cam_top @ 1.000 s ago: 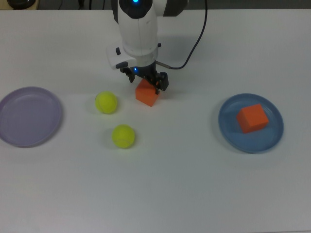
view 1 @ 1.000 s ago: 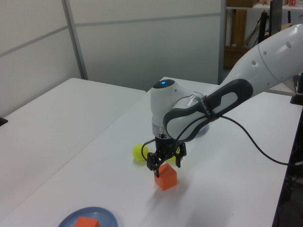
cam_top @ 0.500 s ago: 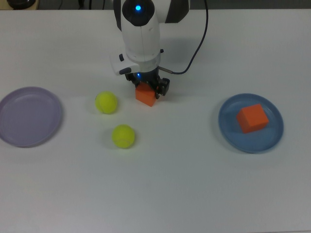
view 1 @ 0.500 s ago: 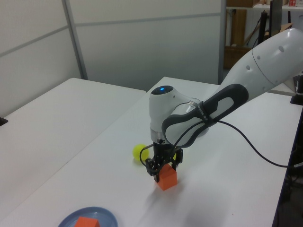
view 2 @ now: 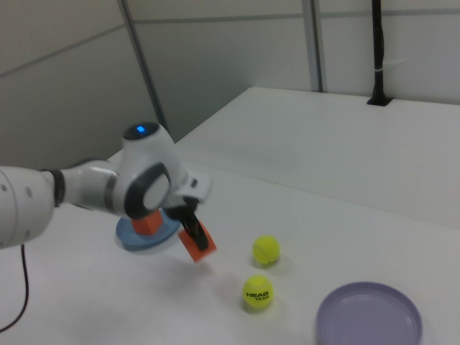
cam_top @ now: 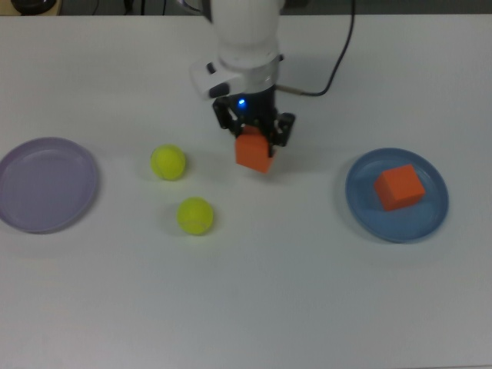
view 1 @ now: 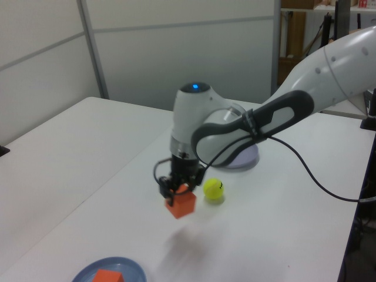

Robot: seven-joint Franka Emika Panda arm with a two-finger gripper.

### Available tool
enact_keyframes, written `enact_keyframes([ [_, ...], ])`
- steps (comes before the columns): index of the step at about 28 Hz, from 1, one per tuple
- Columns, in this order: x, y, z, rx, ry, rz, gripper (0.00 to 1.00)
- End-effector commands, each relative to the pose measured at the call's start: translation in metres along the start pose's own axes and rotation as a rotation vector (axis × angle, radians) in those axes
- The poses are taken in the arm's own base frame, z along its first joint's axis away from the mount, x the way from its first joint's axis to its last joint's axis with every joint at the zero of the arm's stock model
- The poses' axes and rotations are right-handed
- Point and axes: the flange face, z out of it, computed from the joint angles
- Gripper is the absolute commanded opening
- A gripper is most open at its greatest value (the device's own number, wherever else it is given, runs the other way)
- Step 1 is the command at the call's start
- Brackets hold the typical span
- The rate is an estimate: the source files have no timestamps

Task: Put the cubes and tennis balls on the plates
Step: 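Lift the cube and stack it on the cube on the blue plate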

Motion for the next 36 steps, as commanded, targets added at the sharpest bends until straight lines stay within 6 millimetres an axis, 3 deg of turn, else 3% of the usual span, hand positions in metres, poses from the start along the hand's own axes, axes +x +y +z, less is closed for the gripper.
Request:
enact_keyframes([
  [1,-0.009,-0.056,-0.039,0.059,0.027,-0.072,0.00],
  [7,-0.031,-0.114,-0.059,0.123,0.056,-0.152,0.00],
  [13,-0.054,-0.169,-0.035,0.148,0.033,-0.202,0.00],
  [26,-0.074,-0.207,0.013,0.147,0.076,-0.210,0.00],
  [36,-0.072,-0.210,0.034,0.153,0.077,-0.208,0.00],
])
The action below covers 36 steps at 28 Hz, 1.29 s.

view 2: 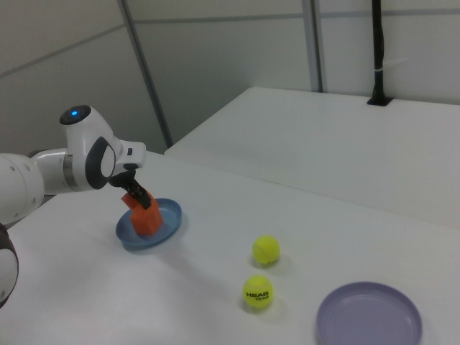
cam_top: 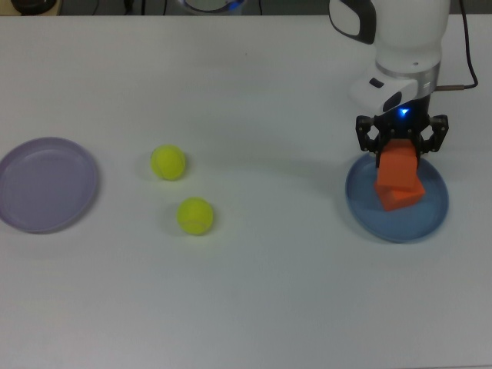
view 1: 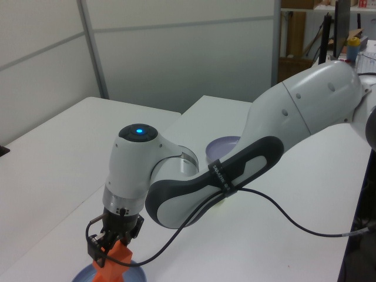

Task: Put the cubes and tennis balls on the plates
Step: 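Lift the cube and stack it on the cube on the blue plate, then release the cube and move the gripper down onto a tennis ball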

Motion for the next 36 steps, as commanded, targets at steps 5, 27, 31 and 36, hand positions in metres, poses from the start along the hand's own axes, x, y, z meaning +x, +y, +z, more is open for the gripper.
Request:
enact_keyframes([
  [5,0.001,-0.008,0.009,0.009,0.023,0.006,0.00],
  [27,0.022,-0.013,-0.080,0.058,0.112,0.125,1.00],
  [31,0.029,0.015,-0.115,-0.020,0.094,0.150,1.00],
  [36,0.033,0.063,-0.149,-0.159,0.018,0.100,1.00],
])
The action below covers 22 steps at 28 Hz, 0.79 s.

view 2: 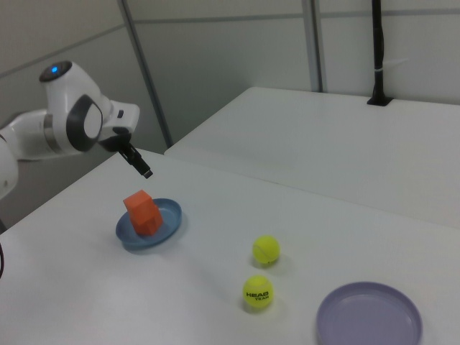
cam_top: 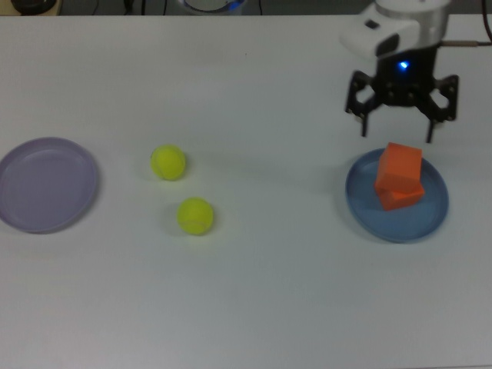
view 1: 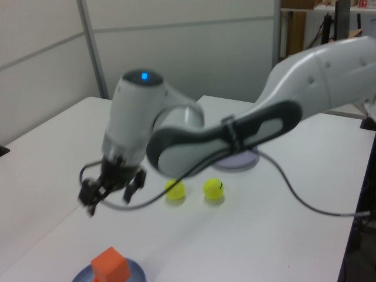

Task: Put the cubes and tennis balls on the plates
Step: 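Release the cube and move the gripper down onto a tennis ball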

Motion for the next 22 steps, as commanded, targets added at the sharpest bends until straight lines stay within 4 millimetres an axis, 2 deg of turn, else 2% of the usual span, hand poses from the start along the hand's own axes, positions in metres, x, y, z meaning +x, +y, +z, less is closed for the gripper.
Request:
enact_keyframes([
  [1,0.005,0.059,-0.032,-0.138,-0.066,-0.048,1.00],
  [3,0.011,0.081,-0.039,-0.166,-0.082,-0.048,1.00],
  [4,0.016,0.106,-0.041,-0.183,-0.097,-0.044,1.00],
  [7,0.017,0.138,-0.037,-0.200,-0.122,-0.044,1.00],
  [8,0.022,0.160,-0.037,-0.202,-0.135,-0.029,1.00],
  [12,0.029,0.207,-0.038,-0.185,-0.172,-0.017,1.00],
  [13,0.027,0.225,-0.037,-0.166,-0.197,-0.015,1.00],
  [17,0.027,0.255,-0.034,-0.150,-0.211,-0.002,1.00],
  [22,0.027,0.282,-0.008,-0.146,-0.163,0.033,1.00],
])
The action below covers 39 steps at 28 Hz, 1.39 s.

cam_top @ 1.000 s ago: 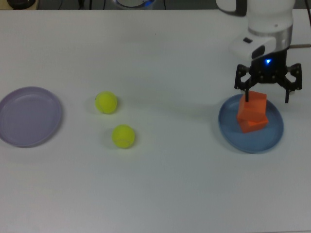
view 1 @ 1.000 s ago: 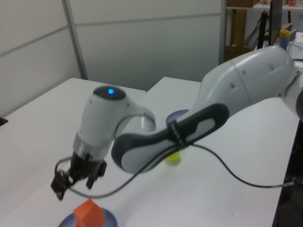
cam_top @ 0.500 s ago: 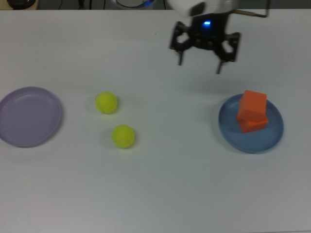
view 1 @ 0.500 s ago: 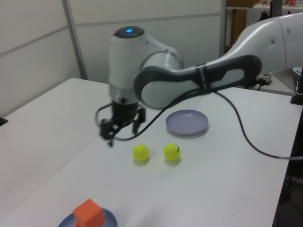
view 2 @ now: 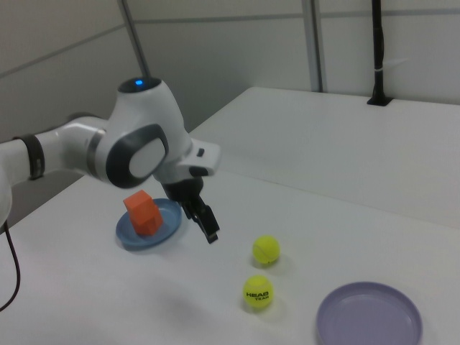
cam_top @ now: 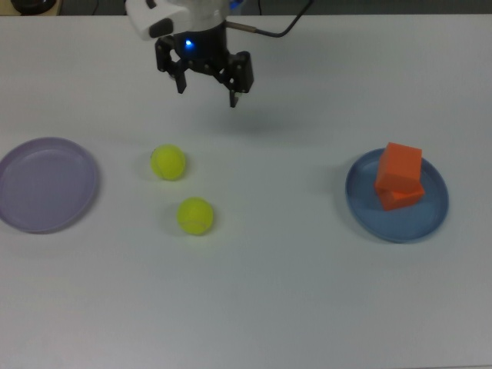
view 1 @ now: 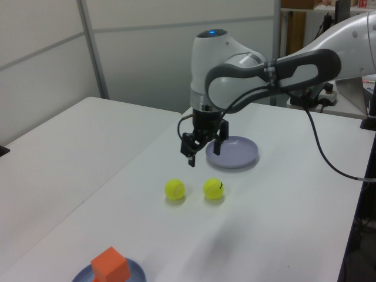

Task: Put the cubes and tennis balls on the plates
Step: 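Release the cube and move the gripper down onto a tennis ball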

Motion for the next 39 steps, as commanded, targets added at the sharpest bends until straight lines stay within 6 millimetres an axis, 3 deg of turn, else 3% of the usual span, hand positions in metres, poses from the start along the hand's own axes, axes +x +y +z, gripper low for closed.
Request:
enact_keyframes([
  [1,-0.010,0.020,0.027,0.033,0.044,0.017,1.00],
  [7,0.003,0.040,0.067,0.018,0.043,0.018,1.00],
  [15,0.017,0.060,0.097,0.000,0.037,0.032,1.00],
  [21,0.032,0.065,0.124,-0.011,0.044,0.037,1.00],
  [28,0.035,0.066,0.160,-0.024,0.034,0.035,1.00],
  [35,0.038,0.066,0.176,-0.033,0.023,0.033,1.00],
  [37,0.040,0.065,0.179,-0.035,0.020,0.033,0.87],
  [39,0.042,0.066,0.182,-0.036,0.019,0.034,0.65],
])
